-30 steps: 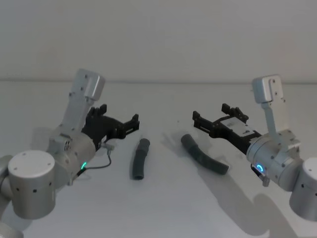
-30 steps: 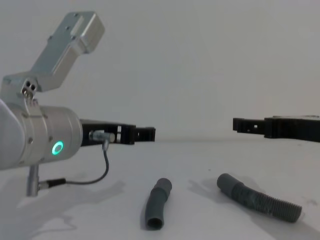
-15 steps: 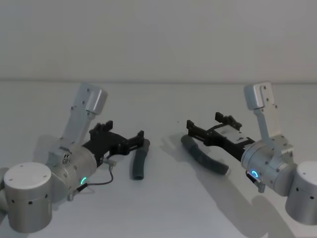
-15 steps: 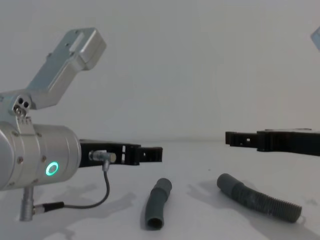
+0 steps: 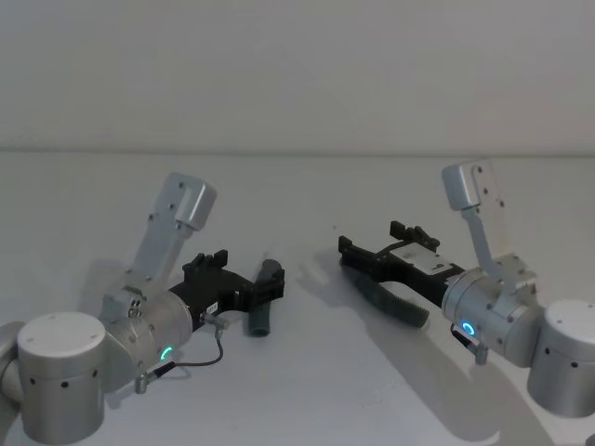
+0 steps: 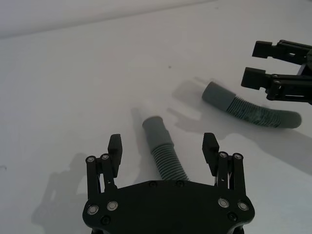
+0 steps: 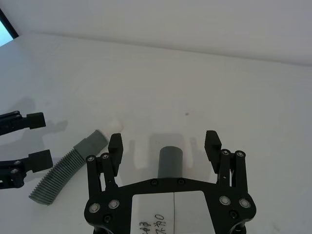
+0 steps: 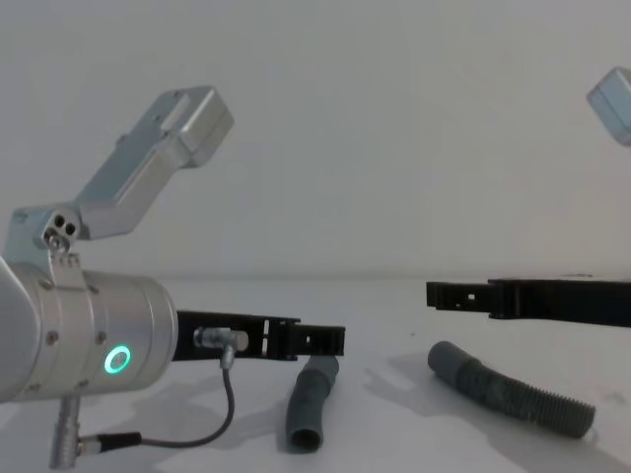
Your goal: Use both hands to pick up one end of the pipe from the table, align the ends, and insert them.
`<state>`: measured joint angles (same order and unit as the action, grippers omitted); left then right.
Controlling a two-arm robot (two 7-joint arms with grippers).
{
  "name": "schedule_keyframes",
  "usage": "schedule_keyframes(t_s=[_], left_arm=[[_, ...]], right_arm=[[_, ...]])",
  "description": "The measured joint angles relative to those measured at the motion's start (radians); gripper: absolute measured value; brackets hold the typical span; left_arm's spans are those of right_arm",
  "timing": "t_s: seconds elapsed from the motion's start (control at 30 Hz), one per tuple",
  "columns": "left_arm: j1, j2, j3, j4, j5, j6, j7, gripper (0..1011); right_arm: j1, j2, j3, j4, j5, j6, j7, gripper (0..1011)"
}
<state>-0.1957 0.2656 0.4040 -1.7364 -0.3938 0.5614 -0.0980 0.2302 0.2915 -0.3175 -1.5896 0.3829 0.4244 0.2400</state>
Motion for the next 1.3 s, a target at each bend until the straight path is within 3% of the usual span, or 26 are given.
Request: schedule_keyframes(t_s=[0.5,1.0,1.3], left_arm=[[-0.010,-0.024,-0.004,0.033,0.024,0.053,0.039,1001],[-0.060,-0.017,0.032,0.098,0.018,0.058,-0.070,1001],[-0.074,-0.016,0.042,0.116,0.020,0.057,-0.097,1001]], right_arm=[[0.023,0.011,-0.017,0.031,0.018,0.029,0.020,1001],[0.021,0.036,-0.034,0.029,0.031,0.077,0.022,1001],[0.012,0.054,-0.043,0.018,0.034,0.087,0.023,1001]])
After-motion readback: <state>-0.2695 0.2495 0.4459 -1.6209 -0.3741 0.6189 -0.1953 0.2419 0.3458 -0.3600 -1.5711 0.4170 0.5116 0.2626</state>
